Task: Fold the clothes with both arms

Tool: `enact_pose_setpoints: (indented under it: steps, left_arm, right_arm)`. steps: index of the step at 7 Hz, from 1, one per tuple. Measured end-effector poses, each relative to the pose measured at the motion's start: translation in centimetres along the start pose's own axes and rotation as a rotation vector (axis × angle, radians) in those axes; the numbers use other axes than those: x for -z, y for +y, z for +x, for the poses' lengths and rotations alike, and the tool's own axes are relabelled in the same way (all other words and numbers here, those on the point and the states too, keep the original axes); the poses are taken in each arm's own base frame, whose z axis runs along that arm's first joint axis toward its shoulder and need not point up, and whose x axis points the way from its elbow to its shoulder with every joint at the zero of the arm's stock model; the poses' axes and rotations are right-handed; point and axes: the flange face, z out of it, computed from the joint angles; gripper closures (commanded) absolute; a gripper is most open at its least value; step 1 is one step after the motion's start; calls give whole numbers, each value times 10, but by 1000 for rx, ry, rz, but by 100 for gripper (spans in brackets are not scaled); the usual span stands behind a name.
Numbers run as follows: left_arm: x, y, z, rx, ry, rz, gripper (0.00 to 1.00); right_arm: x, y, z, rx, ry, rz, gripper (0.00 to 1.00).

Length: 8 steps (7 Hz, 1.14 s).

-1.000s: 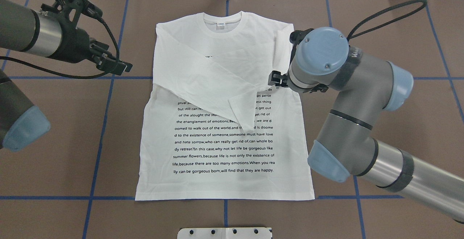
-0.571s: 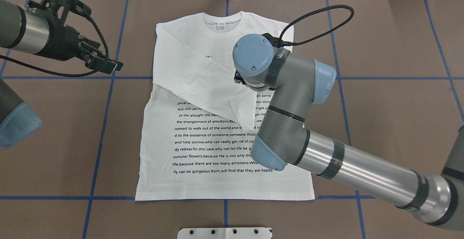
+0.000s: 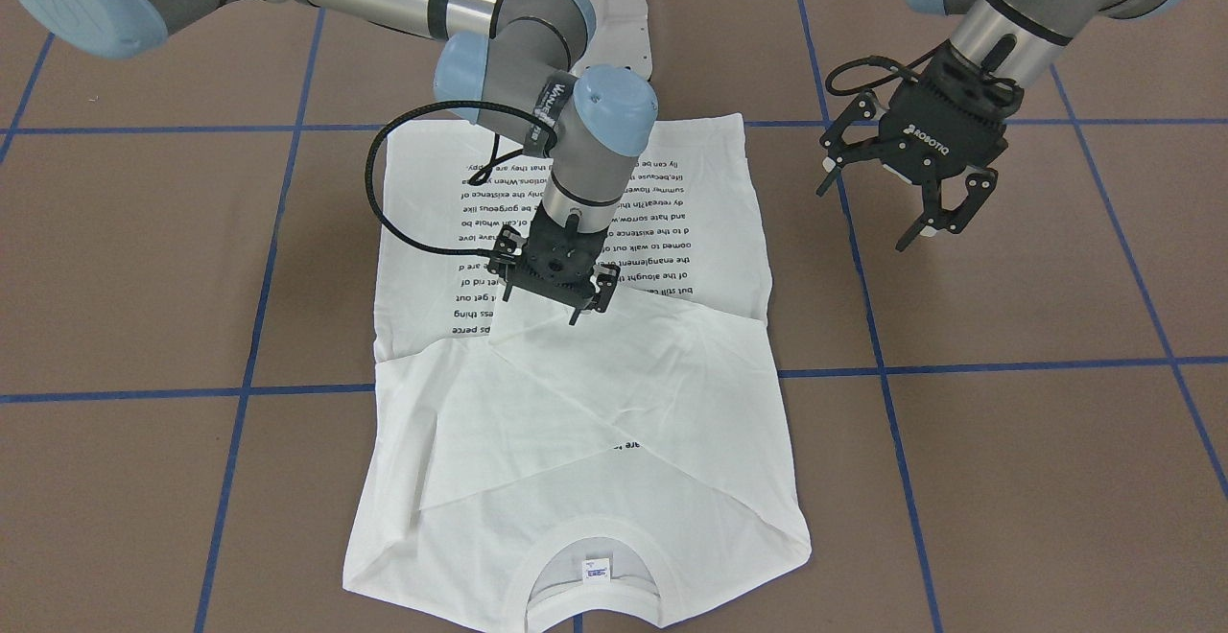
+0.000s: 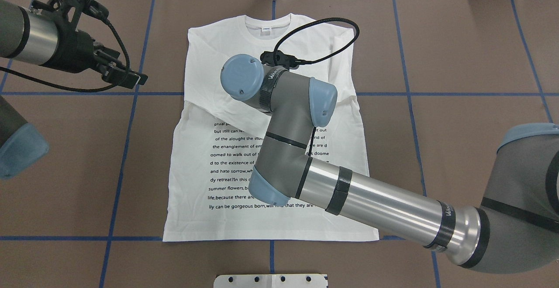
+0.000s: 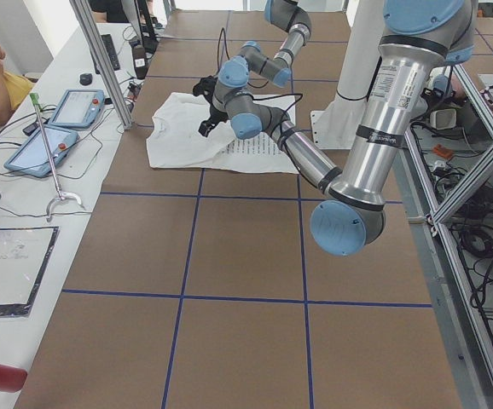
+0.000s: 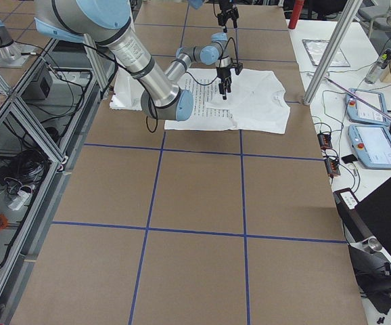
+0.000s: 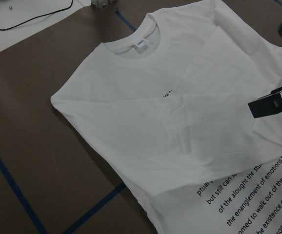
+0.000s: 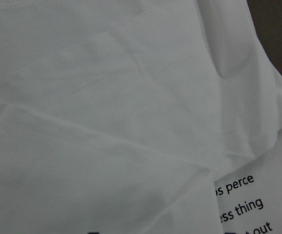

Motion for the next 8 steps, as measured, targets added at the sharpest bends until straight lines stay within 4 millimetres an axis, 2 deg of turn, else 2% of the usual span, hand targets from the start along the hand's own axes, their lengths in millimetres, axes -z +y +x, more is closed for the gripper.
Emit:
enact_pose_setpoints:
  steps: [2, 4, 5, 6, 7, 8]
  left_arm:
    - [0, 0, 0, 2, 0, 0, 0]
    - [0, 0, 0, 2, 0, 0, 0]
    - [0, 0, 0, 3, 0, 0, 0]
    - [0, 0, 0, 2, -1, 0, 0]
    - [0, 0, 0, 2, -1, 0, 0]
    - [0, 0, 0, 2, -1, 0, 0]
  right_arm:
    - [-8, 15, -4, 17, 11, -6, 15]
    - [-15, 16, -7, 20, 6, 12, 19]
    - [-21, 15, -8, 21, -2, 21, 26]
    - [-26, 15, -10, 22, -6, 26, 47]
    - [-28, 15, -11, 24, -9, 27, 55]
    - [-27, 15, -12, 26, -10, 26, 55]
